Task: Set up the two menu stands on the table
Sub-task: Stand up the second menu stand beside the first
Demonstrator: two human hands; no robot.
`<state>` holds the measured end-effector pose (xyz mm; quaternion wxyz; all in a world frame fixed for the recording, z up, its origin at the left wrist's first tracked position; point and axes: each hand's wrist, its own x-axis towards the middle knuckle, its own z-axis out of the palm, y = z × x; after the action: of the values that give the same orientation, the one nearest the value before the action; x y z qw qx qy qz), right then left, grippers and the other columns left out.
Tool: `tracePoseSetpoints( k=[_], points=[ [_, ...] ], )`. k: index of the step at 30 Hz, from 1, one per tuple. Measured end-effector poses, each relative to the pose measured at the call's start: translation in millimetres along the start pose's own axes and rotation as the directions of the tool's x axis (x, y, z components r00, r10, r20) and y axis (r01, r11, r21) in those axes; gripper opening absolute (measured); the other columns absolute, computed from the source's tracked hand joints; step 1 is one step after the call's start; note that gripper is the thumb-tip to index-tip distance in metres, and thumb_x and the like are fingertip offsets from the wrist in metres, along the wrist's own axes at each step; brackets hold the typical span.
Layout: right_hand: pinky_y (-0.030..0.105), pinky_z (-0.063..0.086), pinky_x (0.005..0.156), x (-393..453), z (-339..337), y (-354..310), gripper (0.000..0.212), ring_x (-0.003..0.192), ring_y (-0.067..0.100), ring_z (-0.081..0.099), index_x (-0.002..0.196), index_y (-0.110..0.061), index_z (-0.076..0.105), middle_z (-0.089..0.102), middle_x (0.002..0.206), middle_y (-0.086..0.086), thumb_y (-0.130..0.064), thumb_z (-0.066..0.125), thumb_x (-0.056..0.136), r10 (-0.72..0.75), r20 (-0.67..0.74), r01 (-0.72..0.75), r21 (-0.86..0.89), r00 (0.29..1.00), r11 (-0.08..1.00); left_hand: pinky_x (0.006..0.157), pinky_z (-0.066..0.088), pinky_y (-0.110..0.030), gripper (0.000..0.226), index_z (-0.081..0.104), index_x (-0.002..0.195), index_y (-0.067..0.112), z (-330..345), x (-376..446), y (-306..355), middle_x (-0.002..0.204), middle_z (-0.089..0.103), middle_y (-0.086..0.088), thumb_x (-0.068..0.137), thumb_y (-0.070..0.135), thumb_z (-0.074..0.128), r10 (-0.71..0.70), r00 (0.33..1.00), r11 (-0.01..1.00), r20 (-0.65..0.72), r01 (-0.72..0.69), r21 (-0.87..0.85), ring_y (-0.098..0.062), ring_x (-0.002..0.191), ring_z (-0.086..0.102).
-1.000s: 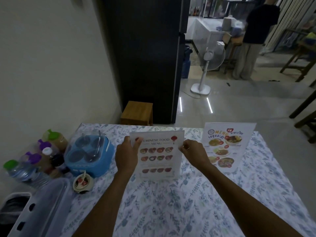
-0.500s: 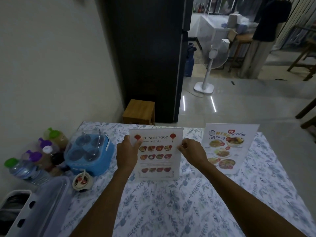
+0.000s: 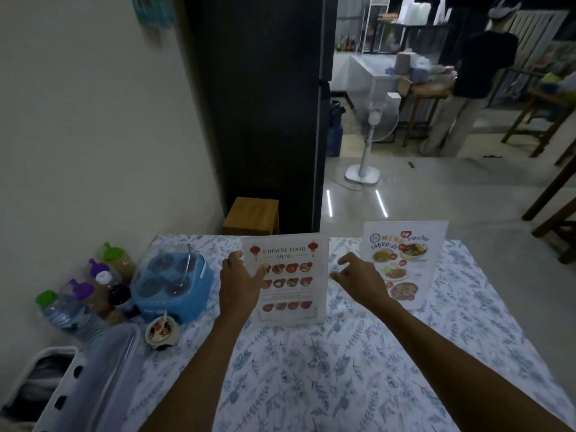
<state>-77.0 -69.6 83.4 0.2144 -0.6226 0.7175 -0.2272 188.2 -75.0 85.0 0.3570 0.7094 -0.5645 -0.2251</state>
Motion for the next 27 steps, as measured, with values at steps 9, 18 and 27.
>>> tracePoseSetpoints(
  k=[9, 18, 27],
  points=[
    [0.035, 0.059, 0.078, -67.2, -27.1, 8.3, 0.04, 0.089, 0.017, 0.071, 0.118, -0.019, 0.06, 0.076, 0.106, 0.005, -0.046, 0.066, 0.089, 0.029, -0.103, -0.028, 0.015, 0.994, 1.0, 0.091, 0.054, -0.046, 0.059, 0.042, 0.134, 0.02, 1.5, -60.0, 15.3, 0.129, 0.056, -0.005, 0.089, 0.051, 0.064, 0.11, 0.986, 0.992, 0.128, -0.102, -0.068, -0.023, 0.113, 0.058],
    [0.034, 0.057, 0.073, -120.1, -66.1, 44.4, 0.037, 0.089, 0.017, 0.07, 0.111, -0.021, 0.064, 0.076, 0.104, 0.0, -0.049, 0.066, 0.087, 0.132, -0.232, -0.133, 0.011, 0.964, 0.991, 0.093, 0.051, -0.042, 0.067, 0.038, 0.141, 0.018, 44.3, -106.0, 56.9, 0.131, 0.057, -0.004, 0.091, 0.055, 0.061, 0.207, 0.947, 0.978, 0.244, -0.198, -0.061, -0.024, 0.117, 0.057],
    [0.03, 0.053, 0.066, -131.9, -88.6, 102.4, 0.038, 0.082, 0.017, 0.069, 0.114, -0.022, 0.063, 0.077, 0.104, 0.003, -0.049, 0.068, 0.086, 0.31, -0.215, -0.305, 0.054, 0.926, 0.951, 0.085, 0.054, -0.041, 0.058, 0.043, 0.136, 0.021, 87.3, -122.5, 73.4, 0.123, 0.059, -0.001, 0.092, 0.056, 0.059, 0.271, 0.904, 0.962, 0.329, -0.268, -0.057, -0.021, 0.111, 0.061]
  ],
)
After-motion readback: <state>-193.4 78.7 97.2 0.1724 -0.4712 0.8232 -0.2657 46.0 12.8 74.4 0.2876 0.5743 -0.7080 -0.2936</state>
